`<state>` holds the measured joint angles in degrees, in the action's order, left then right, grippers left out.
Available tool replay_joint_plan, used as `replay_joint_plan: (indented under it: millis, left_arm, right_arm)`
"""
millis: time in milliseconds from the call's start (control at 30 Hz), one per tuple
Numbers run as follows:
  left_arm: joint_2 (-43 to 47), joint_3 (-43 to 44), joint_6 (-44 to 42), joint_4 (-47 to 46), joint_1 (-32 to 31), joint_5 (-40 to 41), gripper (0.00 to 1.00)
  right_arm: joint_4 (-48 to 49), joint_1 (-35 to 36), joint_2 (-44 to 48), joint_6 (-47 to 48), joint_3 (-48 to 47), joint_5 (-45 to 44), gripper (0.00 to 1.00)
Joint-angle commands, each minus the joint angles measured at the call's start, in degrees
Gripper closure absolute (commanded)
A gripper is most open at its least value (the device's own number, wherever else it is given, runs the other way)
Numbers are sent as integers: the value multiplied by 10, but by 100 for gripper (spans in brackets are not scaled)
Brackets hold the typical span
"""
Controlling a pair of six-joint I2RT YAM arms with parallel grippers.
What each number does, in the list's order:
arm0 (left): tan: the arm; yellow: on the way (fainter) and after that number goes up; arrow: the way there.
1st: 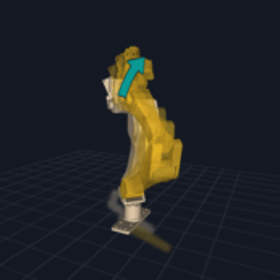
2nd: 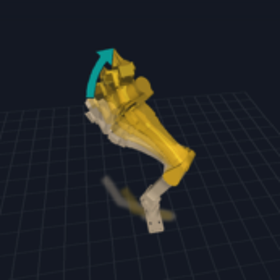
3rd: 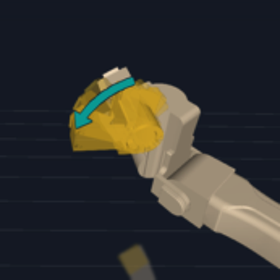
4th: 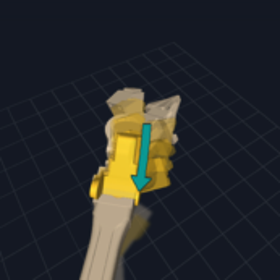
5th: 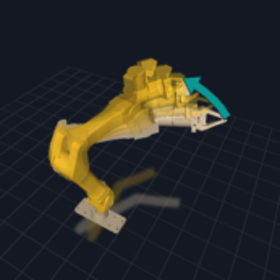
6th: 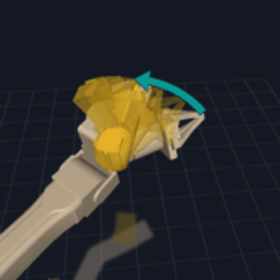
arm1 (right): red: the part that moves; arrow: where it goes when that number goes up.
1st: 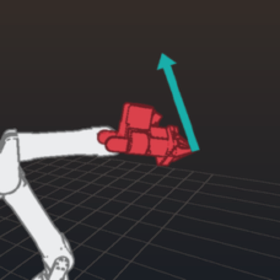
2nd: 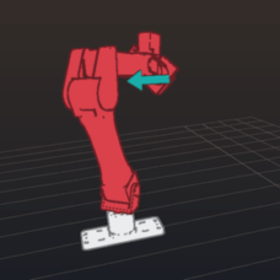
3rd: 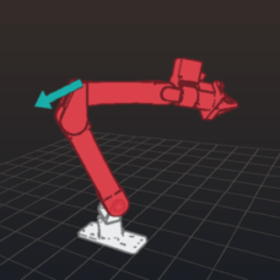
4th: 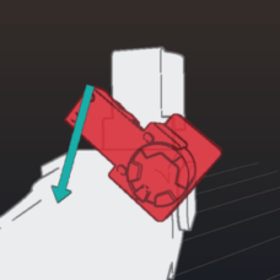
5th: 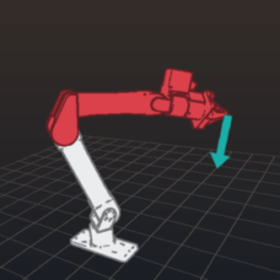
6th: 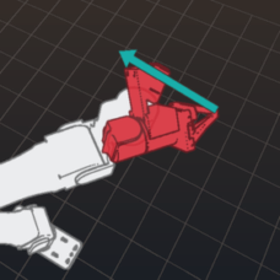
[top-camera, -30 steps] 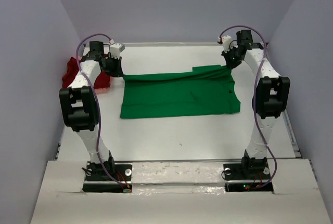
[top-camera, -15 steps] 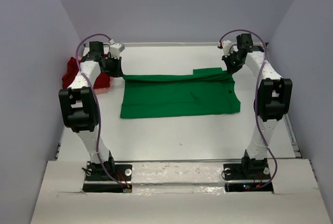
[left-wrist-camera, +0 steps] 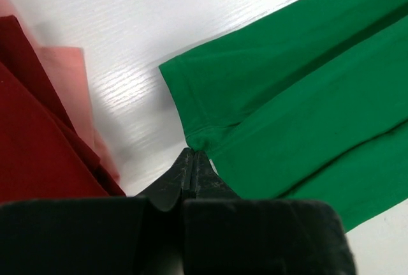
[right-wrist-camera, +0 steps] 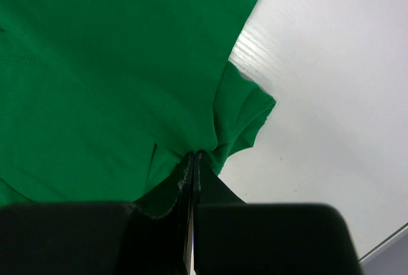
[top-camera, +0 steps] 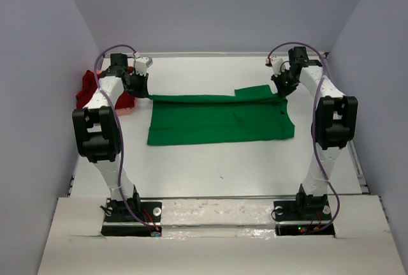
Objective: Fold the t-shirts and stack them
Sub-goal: Fold the 1/3-folded T-shirt at the center of the board.
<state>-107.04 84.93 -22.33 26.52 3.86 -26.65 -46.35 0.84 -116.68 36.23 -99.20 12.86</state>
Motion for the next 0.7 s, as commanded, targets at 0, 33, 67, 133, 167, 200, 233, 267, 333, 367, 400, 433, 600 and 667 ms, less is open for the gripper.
replay_joint_plan:
  millis: [0, 33, 67, 133, 167, 200, 233, 267, 333, 367, 400, 433, 600, 667]
  left_arm:
    - [34, -11, -12, 6, 4, 20, 100]
    - [36, -19, -16, 5, 4, 25, 100]
    - [38, -24, -17, -2, 4, 37, 100]
    - [43, -34, -17, -9, 4, 44, 100]
    - [42, -41, -18, -10, 3, 49, 100]
    - [40, -44, -18, -12, 3, 49, 100]
    - [36, -48, -18, -13, 3, 49, 100]
    - [33, -46, -16, -11, 2, 58, 100]
    - [24, -43, -14, -8, 2, 65, 100]
    - [23, -43, -14, -8, 0, 76, 100]
    - [20, -43, -15, -8, -1, 80, 100]
    - [17, -42, -16, -8, -1, 85, 100]
    - [8, -47, -11, -22, -4, 110, 100]
    - [6, -52, -8, -28, -8, 122, 100]
  right_arm:
    - [-14, 2, 39, 8, 17, 8, 100]
    - [-15, 2, 44, 9, 23, 12, 100]
    - [-15, 2, 47, 11, 35, 12, 100]
    - [-15, 2, 50, 14, 43, 8, 100]
    - [-15, 2, 48, 15, 44, 5, 100]
    - [-15, 2, 46, 15, 47, 4, 100]
    - [-15, 2, 41, 15, 47, 2, 100]
    - [-15, 2, 37, 14, 47, 1, 100]
    - [-16, 2, 31, 13, 47, 0, 100]
    - [-16, 2, 28, 13, 48, 0, 100]
    - [-16, 2, 26, 12, 48, 0, 100]
    - [-16, 2, 24, 12, 48, 1, 100]
    - [-16, 2, 15, 9, 46, 8, 100]
    - [-16, 2, 8, 8, 44, 9, 100]
